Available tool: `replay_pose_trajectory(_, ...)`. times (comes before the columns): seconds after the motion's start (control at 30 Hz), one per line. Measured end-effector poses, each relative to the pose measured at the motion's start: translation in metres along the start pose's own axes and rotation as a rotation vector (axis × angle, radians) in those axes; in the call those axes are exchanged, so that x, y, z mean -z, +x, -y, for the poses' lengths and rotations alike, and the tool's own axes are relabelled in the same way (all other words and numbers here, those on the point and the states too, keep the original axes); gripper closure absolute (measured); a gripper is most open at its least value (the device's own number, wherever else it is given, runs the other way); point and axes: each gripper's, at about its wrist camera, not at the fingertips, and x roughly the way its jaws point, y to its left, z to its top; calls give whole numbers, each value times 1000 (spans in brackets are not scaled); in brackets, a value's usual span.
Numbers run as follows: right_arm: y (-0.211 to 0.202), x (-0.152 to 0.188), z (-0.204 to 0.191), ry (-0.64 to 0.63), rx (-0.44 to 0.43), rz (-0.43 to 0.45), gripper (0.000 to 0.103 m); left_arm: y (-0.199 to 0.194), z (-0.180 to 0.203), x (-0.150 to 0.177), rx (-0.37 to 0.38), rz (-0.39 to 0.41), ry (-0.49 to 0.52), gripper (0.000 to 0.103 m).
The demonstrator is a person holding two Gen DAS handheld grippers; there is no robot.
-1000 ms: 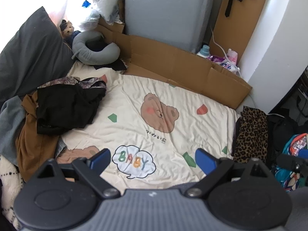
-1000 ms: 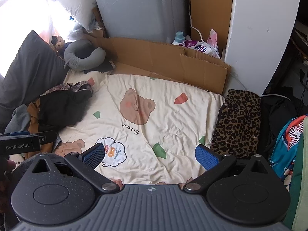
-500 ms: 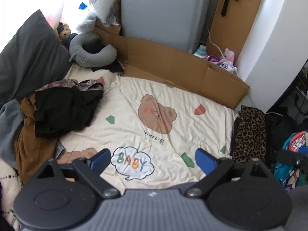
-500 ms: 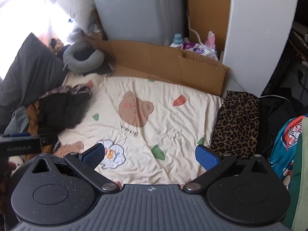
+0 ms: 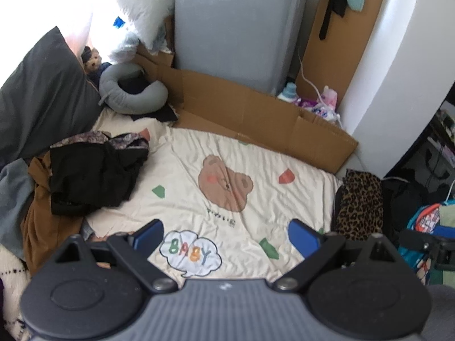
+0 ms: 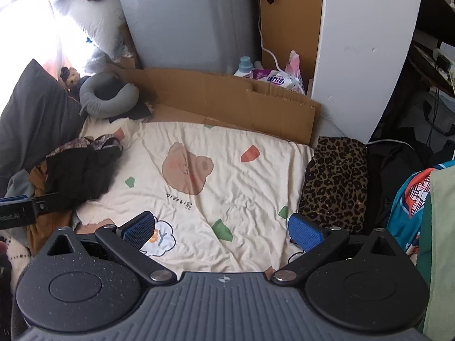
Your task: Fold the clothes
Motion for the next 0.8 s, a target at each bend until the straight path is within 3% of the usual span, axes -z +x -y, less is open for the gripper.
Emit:
replay_pose_trajectory(0.4, -14, -13, -4, 4, 2, 33, 0, -16, -37, -16, -22, 42, -47, 7)
replay_pose_trajectory(0.8, 9, -25, -31, -70, -6, 3, 0, -5, -104, -25, -86, 37, -116, 7)
